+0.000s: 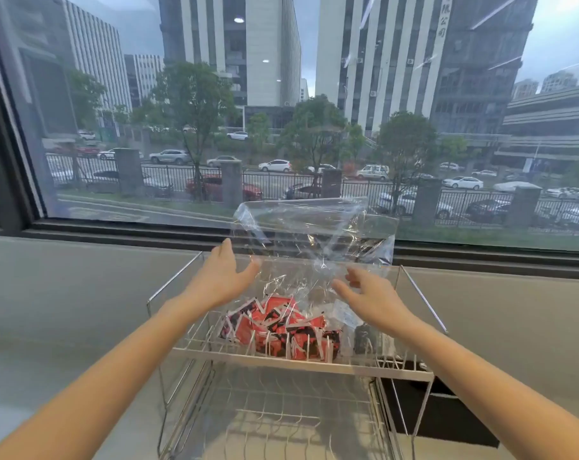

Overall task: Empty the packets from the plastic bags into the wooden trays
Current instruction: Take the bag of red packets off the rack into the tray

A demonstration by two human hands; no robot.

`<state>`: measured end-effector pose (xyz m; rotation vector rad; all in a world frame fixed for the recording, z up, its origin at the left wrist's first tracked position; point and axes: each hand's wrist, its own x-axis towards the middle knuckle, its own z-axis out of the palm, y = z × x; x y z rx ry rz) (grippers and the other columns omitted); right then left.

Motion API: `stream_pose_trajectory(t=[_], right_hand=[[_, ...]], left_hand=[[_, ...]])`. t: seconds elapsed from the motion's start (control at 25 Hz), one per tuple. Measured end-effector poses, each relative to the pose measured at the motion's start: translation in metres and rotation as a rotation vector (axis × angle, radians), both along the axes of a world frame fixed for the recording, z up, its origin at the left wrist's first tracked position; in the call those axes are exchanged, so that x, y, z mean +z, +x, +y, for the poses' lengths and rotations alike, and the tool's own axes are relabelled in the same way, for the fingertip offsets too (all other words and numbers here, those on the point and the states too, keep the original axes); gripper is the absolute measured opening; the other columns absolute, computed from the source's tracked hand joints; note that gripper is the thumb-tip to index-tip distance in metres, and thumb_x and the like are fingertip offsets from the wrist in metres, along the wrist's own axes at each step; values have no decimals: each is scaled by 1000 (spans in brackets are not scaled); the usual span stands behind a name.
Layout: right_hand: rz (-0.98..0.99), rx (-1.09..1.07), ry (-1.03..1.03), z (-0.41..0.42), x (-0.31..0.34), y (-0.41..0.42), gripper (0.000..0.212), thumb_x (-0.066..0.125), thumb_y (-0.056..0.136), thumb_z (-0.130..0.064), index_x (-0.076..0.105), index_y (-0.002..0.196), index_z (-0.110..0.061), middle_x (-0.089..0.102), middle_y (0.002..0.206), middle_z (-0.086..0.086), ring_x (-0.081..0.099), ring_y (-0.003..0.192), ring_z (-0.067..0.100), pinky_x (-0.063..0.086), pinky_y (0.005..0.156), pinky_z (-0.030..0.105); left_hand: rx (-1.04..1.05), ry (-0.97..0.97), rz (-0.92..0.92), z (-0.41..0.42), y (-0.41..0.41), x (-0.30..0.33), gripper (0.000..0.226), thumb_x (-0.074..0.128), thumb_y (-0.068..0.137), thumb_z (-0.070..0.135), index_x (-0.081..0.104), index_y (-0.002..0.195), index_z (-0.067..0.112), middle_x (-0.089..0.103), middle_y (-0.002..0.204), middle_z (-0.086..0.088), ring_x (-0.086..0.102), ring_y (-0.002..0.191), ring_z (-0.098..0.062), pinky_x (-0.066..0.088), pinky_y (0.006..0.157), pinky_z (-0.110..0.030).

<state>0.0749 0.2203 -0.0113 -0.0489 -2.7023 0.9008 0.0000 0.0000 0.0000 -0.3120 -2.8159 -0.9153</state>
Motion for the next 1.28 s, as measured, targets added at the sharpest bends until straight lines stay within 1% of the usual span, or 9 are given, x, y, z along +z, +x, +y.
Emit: stream_pose_trajectory(t=[0.16,0.4,0.6,0.76,0.84,0.96,1.08,1.16,1.28], right_hand=[[-85,-46,-98,-2,-20,-16,64,48,88,-45,33,138,-8,46,140,11,46,126,25,37,103,39],[-146,12,-295,-6,-35,-31,47,49,88,-41,49,126,-12,58,127,4,52,105,12,40,93,30],[-163,-21,-351,-8,-41,-35,44,53,87,-35,46,124,-12,57,112,-2,55,102,17,46,96,40],[-140,-12,-412,-12,-41,-35,34,54,88,-25,50,119,-13,62,111,2,58,101,17,49,93,39],[-85,-7,-452,-13,-37,-34,28,52,89,-17,53,116,-13,64,93,-2,61,86,13,52,77,30],[-16,-17,-516,-12,-26,-28,20,48,91,-12,53,110,-12,60,80,-5,58,73,6,43,61,19],[66,-27,-569,-11,-5,-20,15,47,92,-15,52,105,-12,61,87,0,58,74,9,44,63,22],[140,-34,-590,-7,17,-13,10,46,92,-16,50,101,-17,61,98,5,58,81,13,46,68,25],[212,-43,-618,0,46,3,13,46,93,-18,50,104,-13,61,93,3,58,93,21,46,87,36]], left_hand=[[15,-8,-167,-4,-19,-28,82,41,86,51,9,141,0,19,151,-18,28,135,-31,29,107,-40],[51,110,-270,9,-37,-56,84,38,89,47,-10,141,3,4,154,-17,15,140,-31,17,112,-42],[87,259,-413,17,-47,-60,78,46,87,44,8,142,5,41,140,-20,52,116,-31,43,93,-41],[78,314,-289,8,-49,-61,39,51,87,34,46,117,9,55,115,-13,53,106,-28,43,82,-33],[60,312,-217,5,-45,-60,16,47,89,30,47,86,14,55,88,-4,51,90,-25,40,66,-27],[69,340,-110,5,-37,-54,20,40,93,26,45,83,10,49,81,-4,48,84,-24,36,64,-29],[67,439,52,9,-22,-30,25,39,93,21,50,96,-1,54,84,-12,54,85,-28,40,69,-37],[33,477,213,15,-11,-7,27,40,92,19,52,84,-3,57,81,-18,55,82,-31,39,68,-40],[54,485,316,23,10,23,29,37,93,29,47,75,9,47,67,4,46,72,-20,32,63,-31]])
